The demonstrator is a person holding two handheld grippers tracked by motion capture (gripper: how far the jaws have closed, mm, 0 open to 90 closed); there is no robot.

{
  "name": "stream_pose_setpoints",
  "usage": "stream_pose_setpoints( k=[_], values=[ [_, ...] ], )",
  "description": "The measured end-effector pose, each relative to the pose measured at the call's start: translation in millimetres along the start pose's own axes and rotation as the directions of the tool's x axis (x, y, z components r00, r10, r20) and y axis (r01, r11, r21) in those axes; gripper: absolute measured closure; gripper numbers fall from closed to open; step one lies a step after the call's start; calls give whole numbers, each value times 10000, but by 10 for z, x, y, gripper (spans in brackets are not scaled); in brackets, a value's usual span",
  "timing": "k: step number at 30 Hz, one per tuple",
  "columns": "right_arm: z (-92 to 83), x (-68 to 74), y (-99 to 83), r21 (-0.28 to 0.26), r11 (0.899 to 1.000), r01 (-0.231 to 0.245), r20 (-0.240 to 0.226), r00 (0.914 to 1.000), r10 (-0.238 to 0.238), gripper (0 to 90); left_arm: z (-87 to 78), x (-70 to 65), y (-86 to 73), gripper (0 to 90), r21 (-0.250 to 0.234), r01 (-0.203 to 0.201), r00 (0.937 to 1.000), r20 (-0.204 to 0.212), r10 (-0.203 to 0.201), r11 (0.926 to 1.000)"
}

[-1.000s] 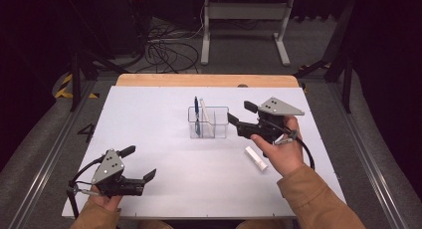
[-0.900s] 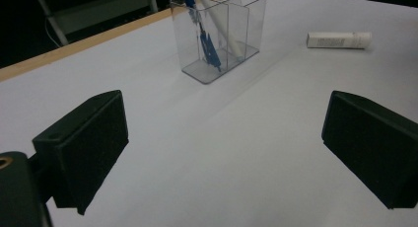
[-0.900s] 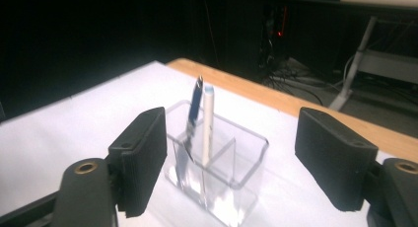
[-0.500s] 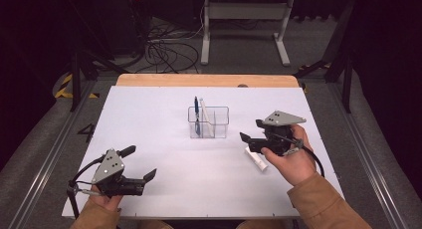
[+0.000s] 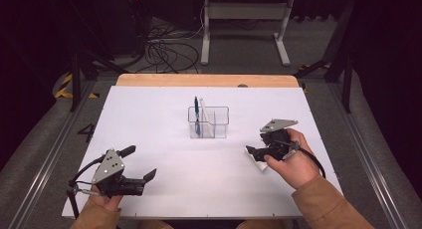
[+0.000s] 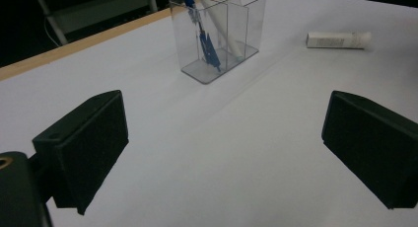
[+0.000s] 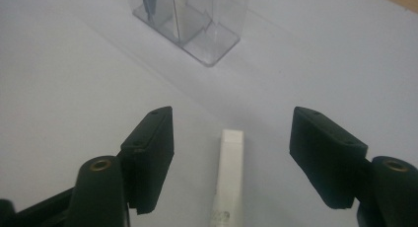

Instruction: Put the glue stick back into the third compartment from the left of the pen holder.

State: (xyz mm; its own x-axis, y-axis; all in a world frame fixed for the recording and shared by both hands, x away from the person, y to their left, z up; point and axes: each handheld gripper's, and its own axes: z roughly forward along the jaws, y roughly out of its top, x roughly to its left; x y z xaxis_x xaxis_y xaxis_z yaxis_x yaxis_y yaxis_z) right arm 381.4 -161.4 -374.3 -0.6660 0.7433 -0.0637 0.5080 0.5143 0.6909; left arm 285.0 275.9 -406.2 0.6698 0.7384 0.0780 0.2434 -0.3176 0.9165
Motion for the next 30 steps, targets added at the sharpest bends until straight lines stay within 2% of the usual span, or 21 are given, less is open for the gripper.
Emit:
stream_pose_setpoints(
  k=[7, 11, 14, 20, 30],
  values=[
    [69, -20, -97, 775, 9970, 8, -88, 10000, -2, 347, 3, -2, 2, 46, 38, -26, 10000, -7, 26, 10000],
    [112, -32, -123, 1378, 9905, 49, -165, 9999, -26, 369, 4, -4, 2, 46, 57, -38, 10000, -16, 39, 10000],
    [152, -45, -134, 1825, 9832, 81, -270, 9996, -32, 381, 3, -4, 2, 46, 55, -41, 10000, -17, 41, 10000],
    [241, -88, -163, 2699, 9629, -42, -144, 9999, 84, 416, 3, -1, 0, 46, 36, -38, 10000, -6, 38, 10000],
    [381, -100, -201, 3599, 9328, -154, -215, 9995, 248, 475, 3, -1, 0, 46, 53, -48, 10000, -11, 48, 10000]
  ],
)
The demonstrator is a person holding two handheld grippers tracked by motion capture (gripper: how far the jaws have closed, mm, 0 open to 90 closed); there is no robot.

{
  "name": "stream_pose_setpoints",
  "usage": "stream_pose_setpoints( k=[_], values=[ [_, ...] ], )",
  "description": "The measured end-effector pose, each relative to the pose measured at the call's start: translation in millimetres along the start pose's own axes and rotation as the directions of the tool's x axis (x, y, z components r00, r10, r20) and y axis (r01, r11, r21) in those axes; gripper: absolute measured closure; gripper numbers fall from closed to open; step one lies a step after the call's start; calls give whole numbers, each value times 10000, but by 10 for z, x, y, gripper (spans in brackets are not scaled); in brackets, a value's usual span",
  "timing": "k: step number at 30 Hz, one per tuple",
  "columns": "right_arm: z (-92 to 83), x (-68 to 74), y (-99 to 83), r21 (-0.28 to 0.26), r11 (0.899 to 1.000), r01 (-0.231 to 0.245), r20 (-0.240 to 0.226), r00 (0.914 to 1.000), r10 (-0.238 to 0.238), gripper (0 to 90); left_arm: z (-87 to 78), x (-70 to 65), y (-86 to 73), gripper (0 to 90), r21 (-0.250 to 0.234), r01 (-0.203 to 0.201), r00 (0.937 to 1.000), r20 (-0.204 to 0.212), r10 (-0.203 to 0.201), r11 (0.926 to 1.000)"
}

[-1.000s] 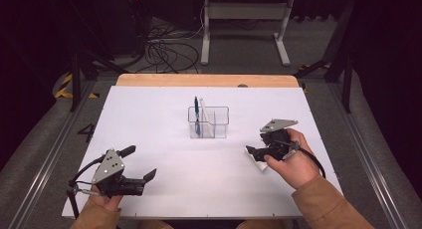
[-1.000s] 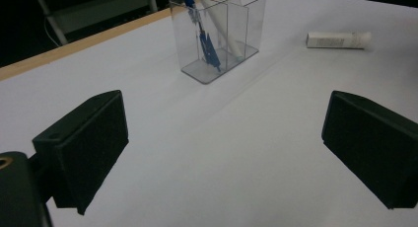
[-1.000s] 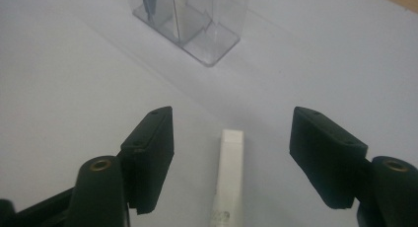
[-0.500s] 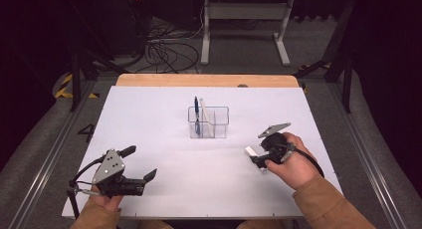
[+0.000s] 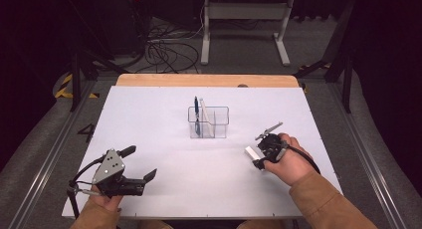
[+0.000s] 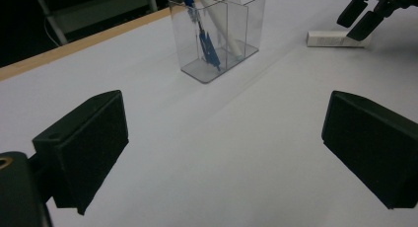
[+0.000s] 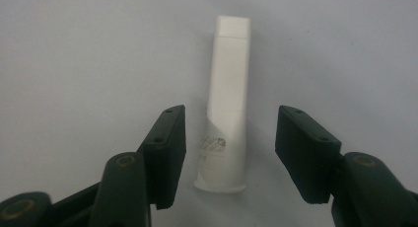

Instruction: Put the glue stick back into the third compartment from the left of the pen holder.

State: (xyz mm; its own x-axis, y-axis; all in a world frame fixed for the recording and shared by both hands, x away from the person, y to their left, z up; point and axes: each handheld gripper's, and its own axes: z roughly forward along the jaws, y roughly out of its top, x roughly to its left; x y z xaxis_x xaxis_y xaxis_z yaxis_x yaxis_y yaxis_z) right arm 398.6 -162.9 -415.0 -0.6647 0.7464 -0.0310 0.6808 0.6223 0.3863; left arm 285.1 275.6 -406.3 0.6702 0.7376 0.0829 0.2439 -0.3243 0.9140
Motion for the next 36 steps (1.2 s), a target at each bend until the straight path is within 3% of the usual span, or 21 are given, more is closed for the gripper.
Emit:
stream_pose_setpoints(
  k=[11, 17, 25, 36],
  values=[
    [141, 43, 23, 877, 9961, -48, 100, 9999, 40, 556, 1, -1, 0, 46, 13, 21, 10000, 7, -21, 10000],
    [133, 66, 31, 979, 9950, -182, 117, 9998, 171, 668, 1, -2, 1, 46, -8, 16, 10000, 16, -16, 10000],
    [134, 91, 31, 999, 9944, -340, 307, 9990, 310, 678, 2, -4, 3, 46, 0, 19, 10000, 27, -19, 10000],
    [109, 84, 36, 789, 9954, -539, 26, 9985, 538, 680, 2, -2, 1, 46, -41, 38, 10000, 15, -38, 10000]
  ],
)
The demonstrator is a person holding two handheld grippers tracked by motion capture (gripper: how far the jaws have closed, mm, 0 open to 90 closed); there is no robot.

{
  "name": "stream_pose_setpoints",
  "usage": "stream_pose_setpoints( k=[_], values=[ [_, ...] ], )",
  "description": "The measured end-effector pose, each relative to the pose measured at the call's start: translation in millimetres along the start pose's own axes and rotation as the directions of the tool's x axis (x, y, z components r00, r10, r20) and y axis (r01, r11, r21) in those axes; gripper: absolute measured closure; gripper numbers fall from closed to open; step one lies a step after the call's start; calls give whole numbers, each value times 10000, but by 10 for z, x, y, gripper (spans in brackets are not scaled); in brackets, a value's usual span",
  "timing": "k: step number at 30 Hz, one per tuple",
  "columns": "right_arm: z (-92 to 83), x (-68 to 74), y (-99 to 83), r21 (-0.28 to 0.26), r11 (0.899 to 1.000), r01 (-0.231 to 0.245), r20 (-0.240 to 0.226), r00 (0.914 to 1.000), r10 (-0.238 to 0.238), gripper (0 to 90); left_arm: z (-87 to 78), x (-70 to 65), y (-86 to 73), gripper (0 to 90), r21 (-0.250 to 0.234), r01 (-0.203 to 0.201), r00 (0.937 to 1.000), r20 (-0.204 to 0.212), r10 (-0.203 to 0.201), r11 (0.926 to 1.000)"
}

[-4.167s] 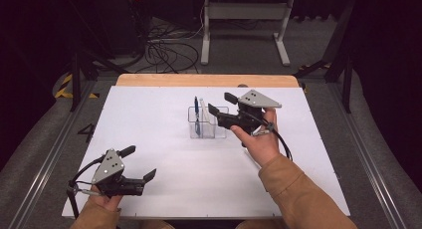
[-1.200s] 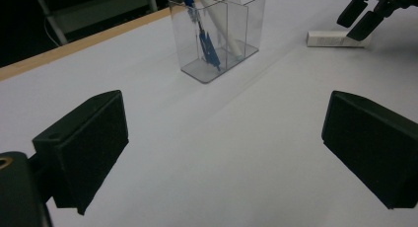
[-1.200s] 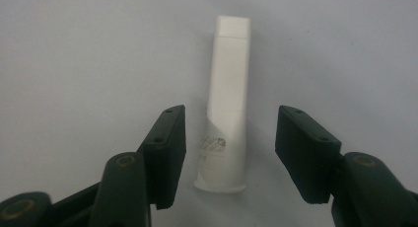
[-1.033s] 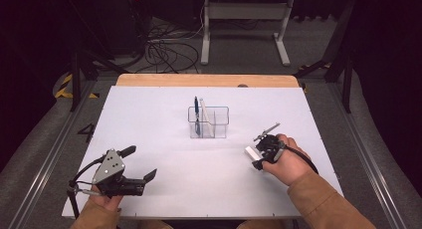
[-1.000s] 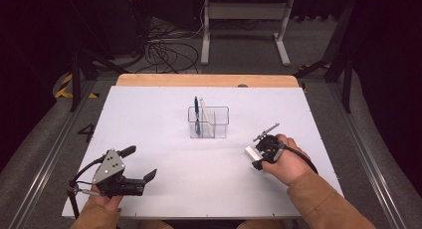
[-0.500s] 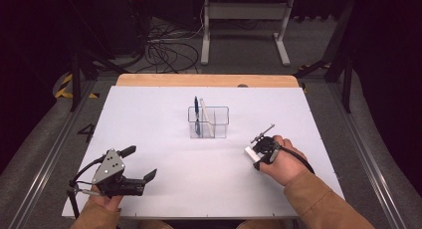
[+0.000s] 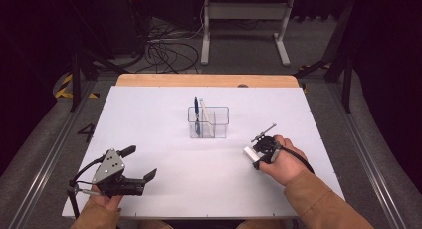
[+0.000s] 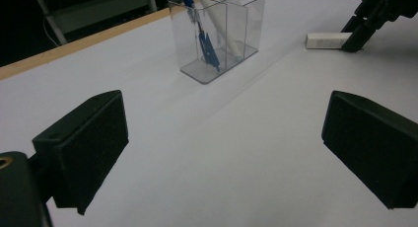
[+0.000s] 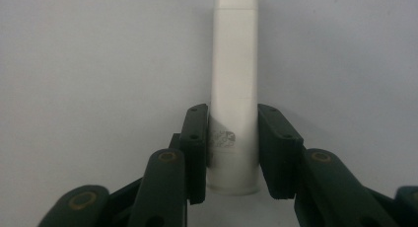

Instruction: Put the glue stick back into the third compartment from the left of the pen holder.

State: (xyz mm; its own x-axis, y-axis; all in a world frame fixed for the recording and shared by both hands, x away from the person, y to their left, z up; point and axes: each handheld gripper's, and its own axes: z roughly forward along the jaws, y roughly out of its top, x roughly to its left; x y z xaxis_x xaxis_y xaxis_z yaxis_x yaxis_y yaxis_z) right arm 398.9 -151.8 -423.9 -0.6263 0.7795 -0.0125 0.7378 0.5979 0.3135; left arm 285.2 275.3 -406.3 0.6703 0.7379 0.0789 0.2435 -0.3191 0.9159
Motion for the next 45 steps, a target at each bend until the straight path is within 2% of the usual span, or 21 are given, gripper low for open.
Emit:
stream_pose_setpoints(
  k=[3, 21, 29, 45],
  values=[
    [-36, 16, 11, -52, 9999, -87, -198, 9998, 86, 679, -2, 0, 0, 46, 24, -8, 10000, 1, 8, 10000],
    [-365, 28, 50, -900, 9959, -100, -516, 9987, 53, 678, -2, -3, 1, 46, 38, -25, 10000, 6, 25, 10000],
    [-513, 41, 87, -1255, 9921, -64, -528, 9986, -2, 677, -4, 1, -1, 46, 18, -17, 10000, 2, 17, 10000],
    [-691, 51, 144, -1697, 9855, -9, -510, 9987, -78, 677, -4, 0, 3, 46, 2, -22, 10000, -4, 22, 10000]
  ],
)
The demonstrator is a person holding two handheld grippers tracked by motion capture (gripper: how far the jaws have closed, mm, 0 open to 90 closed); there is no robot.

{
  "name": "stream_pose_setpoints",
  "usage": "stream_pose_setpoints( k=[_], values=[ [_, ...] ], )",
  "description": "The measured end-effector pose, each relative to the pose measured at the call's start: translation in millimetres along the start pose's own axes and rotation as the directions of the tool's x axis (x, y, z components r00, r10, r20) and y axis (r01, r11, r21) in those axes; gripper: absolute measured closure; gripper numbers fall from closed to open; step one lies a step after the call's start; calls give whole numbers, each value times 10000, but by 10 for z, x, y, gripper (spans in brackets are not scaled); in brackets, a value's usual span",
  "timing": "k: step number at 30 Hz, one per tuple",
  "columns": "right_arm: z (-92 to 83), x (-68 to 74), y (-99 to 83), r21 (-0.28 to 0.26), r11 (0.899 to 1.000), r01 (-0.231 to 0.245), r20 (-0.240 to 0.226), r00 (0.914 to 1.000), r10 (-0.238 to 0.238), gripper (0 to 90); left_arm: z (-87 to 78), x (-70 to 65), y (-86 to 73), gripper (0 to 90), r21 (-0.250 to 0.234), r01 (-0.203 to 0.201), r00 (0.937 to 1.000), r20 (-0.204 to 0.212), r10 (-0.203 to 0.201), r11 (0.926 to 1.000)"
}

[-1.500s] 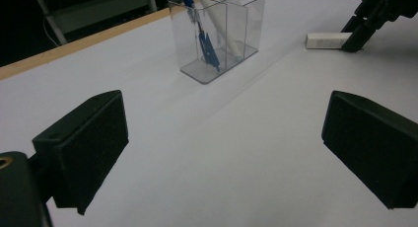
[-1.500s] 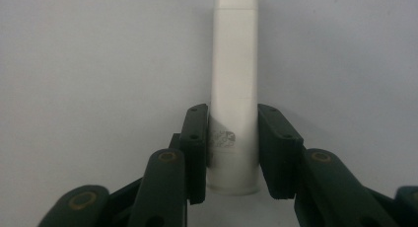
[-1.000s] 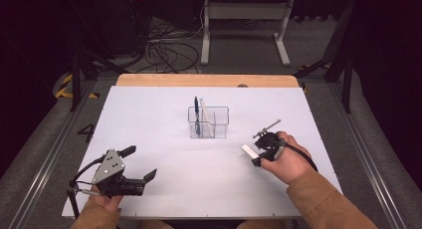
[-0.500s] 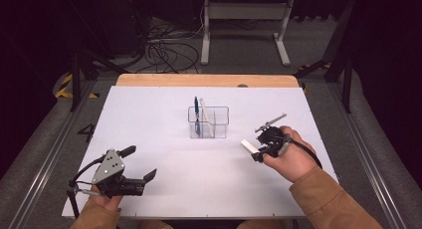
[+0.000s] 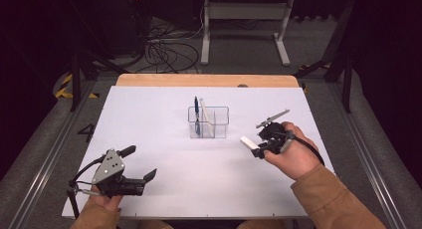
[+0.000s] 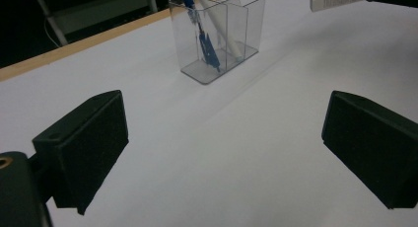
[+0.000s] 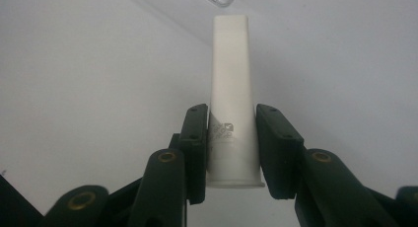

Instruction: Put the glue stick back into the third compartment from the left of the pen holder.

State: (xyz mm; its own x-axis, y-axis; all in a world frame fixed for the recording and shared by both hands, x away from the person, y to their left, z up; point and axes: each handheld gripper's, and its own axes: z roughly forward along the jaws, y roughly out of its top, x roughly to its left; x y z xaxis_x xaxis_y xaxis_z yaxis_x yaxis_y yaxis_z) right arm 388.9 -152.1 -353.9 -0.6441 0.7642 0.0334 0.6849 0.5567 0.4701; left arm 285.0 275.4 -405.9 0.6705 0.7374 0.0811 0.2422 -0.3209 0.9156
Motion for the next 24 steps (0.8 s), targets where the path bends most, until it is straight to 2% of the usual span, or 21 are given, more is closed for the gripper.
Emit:
stream_pose_setpoints(
  k=[11, 18, 24],
  values=[
    [-143, 0, 139, -253, 9996, 139, -19, 9999, -140, 678, -2, 1, -1, 46, -10, 35, 10000, 10, -35, 10000],
    [-240, -10, 332, -382, 9989, 289, 7, 9996, -289, 677, 3, 8, 4, 46, -35, 60, 10000, 28, -60, 10000],
    [-248, 0, 500, -373, 9985, 390, 28, 9992, -389, 677, 0, 10, 2, 46, -39, 26, 10000, 14, -26, 10000]
  ],
)
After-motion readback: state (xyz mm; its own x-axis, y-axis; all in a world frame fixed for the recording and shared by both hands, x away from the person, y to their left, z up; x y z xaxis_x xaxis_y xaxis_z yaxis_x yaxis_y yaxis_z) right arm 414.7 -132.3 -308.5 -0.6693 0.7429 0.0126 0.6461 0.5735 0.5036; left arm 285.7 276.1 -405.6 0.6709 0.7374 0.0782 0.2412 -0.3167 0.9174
